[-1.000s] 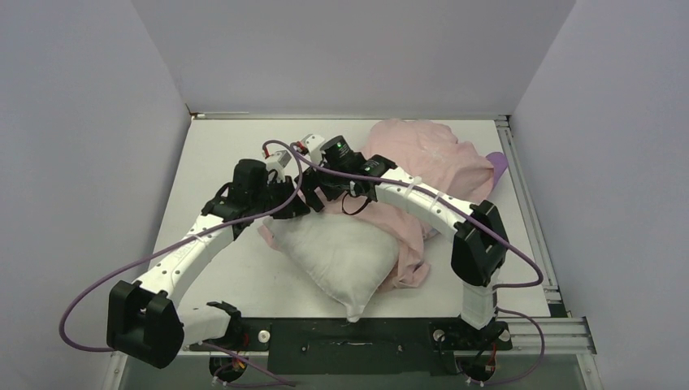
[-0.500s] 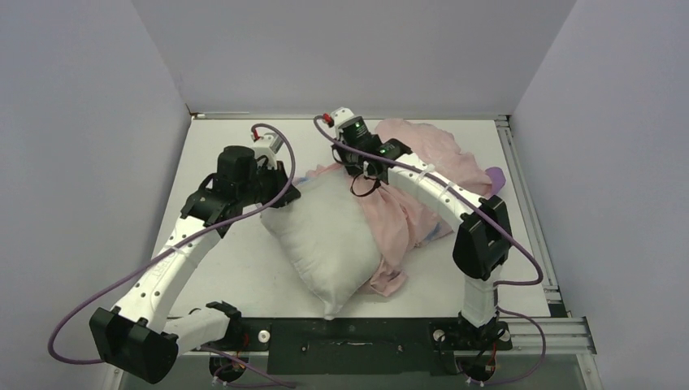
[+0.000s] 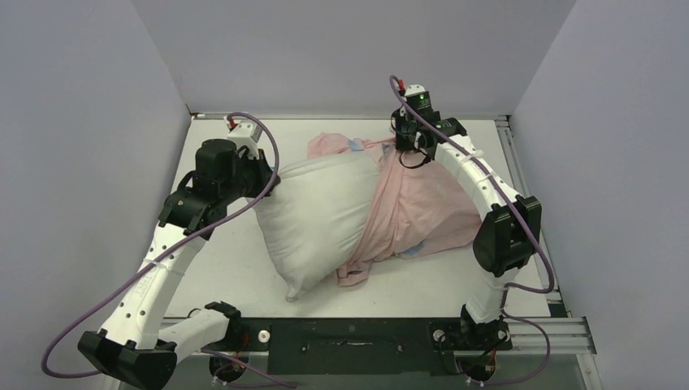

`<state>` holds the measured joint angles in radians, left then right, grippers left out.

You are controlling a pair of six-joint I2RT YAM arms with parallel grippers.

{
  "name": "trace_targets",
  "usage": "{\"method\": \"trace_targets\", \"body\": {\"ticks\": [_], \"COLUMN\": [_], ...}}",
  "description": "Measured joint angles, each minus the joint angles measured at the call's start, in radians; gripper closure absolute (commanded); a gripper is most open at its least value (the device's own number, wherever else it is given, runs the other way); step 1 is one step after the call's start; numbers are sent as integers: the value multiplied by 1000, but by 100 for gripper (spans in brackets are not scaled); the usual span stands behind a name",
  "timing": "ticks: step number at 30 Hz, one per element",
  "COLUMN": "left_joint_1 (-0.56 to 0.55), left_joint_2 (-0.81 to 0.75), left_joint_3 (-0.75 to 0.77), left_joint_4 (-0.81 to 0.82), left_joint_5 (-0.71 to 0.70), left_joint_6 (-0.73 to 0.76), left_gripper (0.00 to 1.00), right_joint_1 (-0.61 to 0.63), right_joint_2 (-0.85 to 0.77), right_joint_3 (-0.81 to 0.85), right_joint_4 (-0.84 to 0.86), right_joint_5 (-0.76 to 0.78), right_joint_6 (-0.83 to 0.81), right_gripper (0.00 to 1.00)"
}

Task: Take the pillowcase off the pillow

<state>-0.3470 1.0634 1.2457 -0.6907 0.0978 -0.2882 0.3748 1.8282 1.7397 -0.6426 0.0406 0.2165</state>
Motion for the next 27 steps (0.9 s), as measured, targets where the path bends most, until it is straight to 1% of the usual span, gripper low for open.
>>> {"method": "trace_targets", "body": {"ticks": [3,6,8,9,10,11,13,15,18,21,23,26,27], "left_joint_1": [6,33,48,55,57,59,61,61,58,21,-34,-131,-161], "left_joint_2": [1,27,59,78,93,108,126,133,136,127,104,53,36], "left_joint_3": [-35,-103,-144,-163,-170,-171,-169,-158,-114,-59,-47,-44,-44], "left_joint_4": [10,21,48,64,72,79,100,102,89,89,88,72,68], "left_joint_5": [-63,-103,-112,-113,-113,-113,-113,-117,-121,-136,-155,-169,-171], "left_joint_6": [3,5,5,5,5,6,15,29,50,80,97,120,124], "left_gripper": [100,100,100,98,92,81,65,55,47,42,39,28,26], "right_joint_1": [-14,-16,-18,-20,-21,-21,-18,-12,0,14,29,61,73], "right_joint_2": [-7,-7,-4,-2,2,5,11,18,18,7,-17,-79,-108], "right_joint_3": [-39,-107,-143,-151,-152,-151,-147,-132,-113,-108,-110,-127,-136], "right_joint_4": [18,89,130,143,151,160,174,180,179,180,175,166,163], "right_joint_5": [-68,-154,-196,-213,-226,-237,-252,-260,-273,-277,-275,-262,-256], "right_joint_6": [31,53,64,69,73,77,83,84,85,88,88,88,88], "right_gripper": [95,94,90,87,84,78,69,61,49,37,31,23,21]}}
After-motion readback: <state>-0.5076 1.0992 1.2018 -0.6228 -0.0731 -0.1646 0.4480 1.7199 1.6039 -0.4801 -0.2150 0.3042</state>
